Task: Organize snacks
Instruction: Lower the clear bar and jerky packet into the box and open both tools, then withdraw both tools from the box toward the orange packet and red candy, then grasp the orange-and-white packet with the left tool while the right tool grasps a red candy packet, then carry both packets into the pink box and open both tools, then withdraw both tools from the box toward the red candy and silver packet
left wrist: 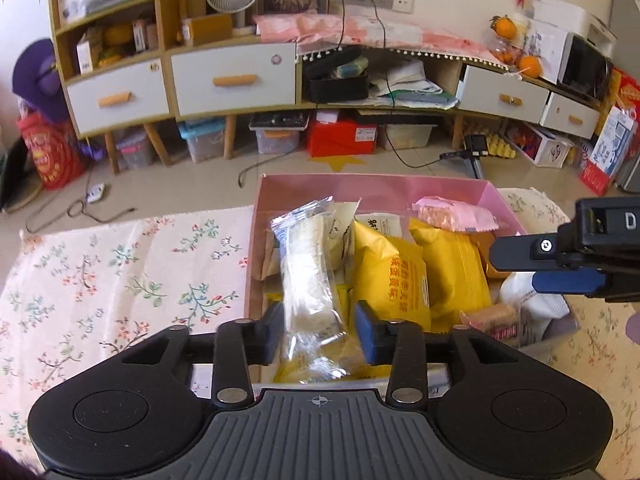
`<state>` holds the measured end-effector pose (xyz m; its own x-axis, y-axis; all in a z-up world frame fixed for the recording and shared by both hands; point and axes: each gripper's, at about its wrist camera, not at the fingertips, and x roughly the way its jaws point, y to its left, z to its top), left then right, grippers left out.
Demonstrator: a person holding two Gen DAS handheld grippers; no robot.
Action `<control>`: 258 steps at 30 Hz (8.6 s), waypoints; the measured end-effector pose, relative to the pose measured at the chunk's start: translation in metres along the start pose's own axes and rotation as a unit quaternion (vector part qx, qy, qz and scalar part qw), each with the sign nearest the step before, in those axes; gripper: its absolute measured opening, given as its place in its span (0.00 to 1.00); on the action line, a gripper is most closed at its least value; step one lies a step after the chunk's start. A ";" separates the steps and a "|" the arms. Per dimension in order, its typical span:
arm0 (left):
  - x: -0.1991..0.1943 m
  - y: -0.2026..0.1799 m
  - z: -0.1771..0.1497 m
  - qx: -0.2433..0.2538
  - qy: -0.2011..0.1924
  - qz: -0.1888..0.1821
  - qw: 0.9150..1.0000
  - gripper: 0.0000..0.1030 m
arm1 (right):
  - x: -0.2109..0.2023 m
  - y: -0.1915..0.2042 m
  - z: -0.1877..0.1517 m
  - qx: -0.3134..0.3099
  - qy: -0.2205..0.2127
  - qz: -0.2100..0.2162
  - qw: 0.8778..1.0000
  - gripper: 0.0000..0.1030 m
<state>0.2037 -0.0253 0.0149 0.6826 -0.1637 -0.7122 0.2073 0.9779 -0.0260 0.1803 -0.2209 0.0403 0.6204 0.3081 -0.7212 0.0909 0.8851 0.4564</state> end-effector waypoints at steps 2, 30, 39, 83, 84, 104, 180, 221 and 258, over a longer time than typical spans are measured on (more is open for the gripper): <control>-0.006 -0.002 -0.005 -0.004 -0.007 0.001 1.000 0.46 | -0.001 0.001 -0.002 0.000 0.002 0.002 1.000 0.64; -0.079 0.018 -0.049 -0.050 0.016 0.024 0.998 0.85 | -0.045 0.021 -0.046 -0.166 0.028 -0.070 0.983 0.92; -0.084 0.041 -0.081 -0.072 0.020 0.025 0.997 0.92 | -0.055 0.010 -0.070 -0.179 0.023 -0.079 0.980 0.97; -0.027 0.067 -0.100 0.218 0.051 -0.179 0.958 0.90 | -0.001 -0.005 -0.102 -0.326 0.004 -0.081 0.942 0.99; -0.030 0.063 -0.101 0.227 0.057 -0.187 0.954 0.90 | -0.001 -0.005 -0.102 -0.327 0.003 -0.082 0.941 0.98; -0.031 0.039 -0.099 0.197 0.044 -0.163 0.966 0.67 | 0.001 -0.003 -0.097 -0.328 -0.002 -0.081 0.941 0.88; 0.038 -0.060 0.054 0.062 -0.014 -0.051 0.997 0.36 | 0.001 -0.002 -0.008 -0.246 -0.072 -0.102 0.961 0.29; 0.017 -0.054 0.047 0.049 -0.018 -0.054 0.997 0.73 | -0.018 0.004 -0.004 -0.232 -0.079 -0.099 0.964 0.60; -0.094 -0.008 -0.069 0.030 0.010 -0.038 0.999 0.99 | -0.068 0.010 -0.074 -0.212 -0.044 -0.122 0.969 1.00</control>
<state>0.0892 -0.0089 0.0337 0.6494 -0.2336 -0.7237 0.2999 0.9532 -0.0385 0.0811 -0.2072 0.0549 0.6860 0.0573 -0.7254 -0.0740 0.9972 0.0088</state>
